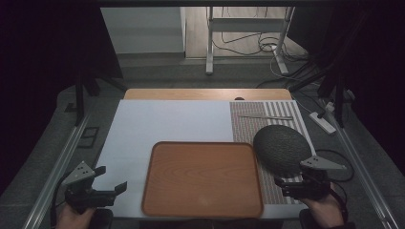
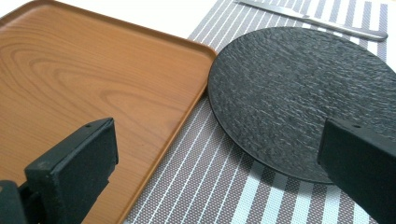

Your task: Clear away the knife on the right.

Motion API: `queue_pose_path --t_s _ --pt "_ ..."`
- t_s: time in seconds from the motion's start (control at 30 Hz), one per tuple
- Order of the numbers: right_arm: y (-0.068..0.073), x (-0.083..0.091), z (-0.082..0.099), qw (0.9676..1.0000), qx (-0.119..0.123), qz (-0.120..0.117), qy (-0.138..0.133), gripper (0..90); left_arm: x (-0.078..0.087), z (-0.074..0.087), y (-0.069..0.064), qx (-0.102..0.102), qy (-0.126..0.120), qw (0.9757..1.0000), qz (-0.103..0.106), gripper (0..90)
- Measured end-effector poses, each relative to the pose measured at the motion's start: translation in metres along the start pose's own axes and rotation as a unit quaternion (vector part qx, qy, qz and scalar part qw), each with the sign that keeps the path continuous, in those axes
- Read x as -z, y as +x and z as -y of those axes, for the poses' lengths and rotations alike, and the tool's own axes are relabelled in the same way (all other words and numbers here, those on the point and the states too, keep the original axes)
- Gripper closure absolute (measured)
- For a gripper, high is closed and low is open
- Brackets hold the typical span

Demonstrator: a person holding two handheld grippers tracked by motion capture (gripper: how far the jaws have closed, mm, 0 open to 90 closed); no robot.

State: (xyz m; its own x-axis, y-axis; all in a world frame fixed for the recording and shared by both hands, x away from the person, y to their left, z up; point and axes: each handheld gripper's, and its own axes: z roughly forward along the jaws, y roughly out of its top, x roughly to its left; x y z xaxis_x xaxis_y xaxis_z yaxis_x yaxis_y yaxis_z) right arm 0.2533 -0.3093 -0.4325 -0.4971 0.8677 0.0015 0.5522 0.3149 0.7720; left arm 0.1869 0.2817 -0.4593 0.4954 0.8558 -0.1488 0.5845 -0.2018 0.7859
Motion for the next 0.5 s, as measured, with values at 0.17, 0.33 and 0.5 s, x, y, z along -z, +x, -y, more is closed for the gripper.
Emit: queue_pose_path --t_s 0.17,0.33,0.5 --pt "-0.0007 -0.0009 -0.0003 1.0000 -0.003 -0.006 0.004 0.0 -0.0005 -0.0002 -0.0001 -0.002 0.003 1.0000 0.000 1.5" --pt "-0.0012 -0.0016 -0.0005 0.9999 -0.004 -0.011 0.007 0.0 -0.0012 -0.0006 -0.0008 -0.006 0.007 1.0000 0.001 2.0" --pt "-0.0006 -0.0029 -0.0008 0.9998 0.001 -0.014 0.013 0.0 -0.0017 -0.0008 -0.0010 -0.006 0.010 0.9999 -0.001 2.2"
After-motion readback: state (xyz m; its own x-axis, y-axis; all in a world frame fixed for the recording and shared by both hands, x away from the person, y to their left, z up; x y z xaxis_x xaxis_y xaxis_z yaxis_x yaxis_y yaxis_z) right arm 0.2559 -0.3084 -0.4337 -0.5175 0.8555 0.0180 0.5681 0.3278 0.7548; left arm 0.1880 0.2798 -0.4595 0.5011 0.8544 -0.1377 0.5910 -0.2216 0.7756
